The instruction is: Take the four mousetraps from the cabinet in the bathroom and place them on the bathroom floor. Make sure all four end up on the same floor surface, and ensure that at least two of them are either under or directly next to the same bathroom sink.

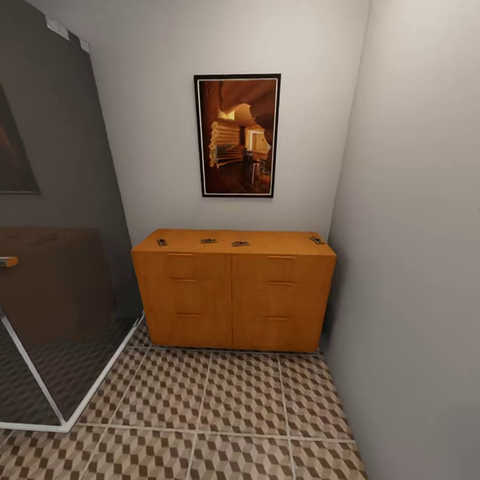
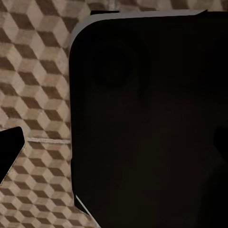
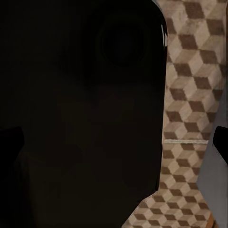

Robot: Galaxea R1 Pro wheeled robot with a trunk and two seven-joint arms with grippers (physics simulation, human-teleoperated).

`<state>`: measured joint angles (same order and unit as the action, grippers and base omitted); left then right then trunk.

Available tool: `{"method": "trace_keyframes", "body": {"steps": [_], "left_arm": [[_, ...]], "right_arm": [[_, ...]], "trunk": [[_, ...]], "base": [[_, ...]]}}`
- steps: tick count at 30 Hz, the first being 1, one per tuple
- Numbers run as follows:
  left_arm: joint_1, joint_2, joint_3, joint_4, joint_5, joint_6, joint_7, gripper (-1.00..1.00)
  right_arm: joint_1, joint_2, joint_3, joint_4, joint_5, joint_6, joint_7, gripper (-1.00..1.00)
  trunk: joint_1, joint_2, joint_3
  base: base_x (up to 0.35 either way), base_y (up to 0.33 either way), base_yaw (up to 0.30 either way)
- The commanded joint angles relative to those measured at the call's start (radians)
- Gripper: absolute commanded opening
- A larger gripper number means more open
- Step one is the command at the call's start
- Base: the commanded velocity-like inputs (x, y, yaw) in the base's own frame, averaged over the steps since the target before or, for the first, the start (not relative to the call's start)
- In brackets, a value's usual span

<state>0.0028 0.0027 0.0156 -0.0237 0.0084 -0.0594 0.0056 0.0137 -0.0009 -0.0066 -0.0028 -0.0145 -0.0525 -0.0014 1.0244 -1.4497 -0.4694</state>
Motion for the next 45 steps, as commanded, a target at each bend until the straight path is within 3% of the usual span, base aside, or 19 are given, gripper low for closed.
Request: {"method": "trace_keyframes", "body": {"steps": [1,28,45], "left_arm": [[0.0,0.0,0.001,-0.001,0.001,-0.002,0.001,1.0],[0.0,0.0,0.001,-0.001,0.001,-0.006,0.001,1.0],[0.0,0.0,0.002,-0.001,0.001,-0.009,0.001,1.0]], "right_arm": [[0.0,0.0,-0.001,0.0,-0.002,-0.003,0.0,1.0],[0.0,-0.001,0.002,0.0,0.003,-0.003,0.0,1.0],[0.0,-0.003,0.001,0.0,0.001,-0.003,0.0,1.0]], "trunk": [[0.001,0.0,-0.001],[0.001,0.0,-0.001],[0.001,0.0,-0.001]], "base": [[0.324,0.0,-0.034],[0.3,0.0,-0.005],[0.063,0.0,0.0]]}}
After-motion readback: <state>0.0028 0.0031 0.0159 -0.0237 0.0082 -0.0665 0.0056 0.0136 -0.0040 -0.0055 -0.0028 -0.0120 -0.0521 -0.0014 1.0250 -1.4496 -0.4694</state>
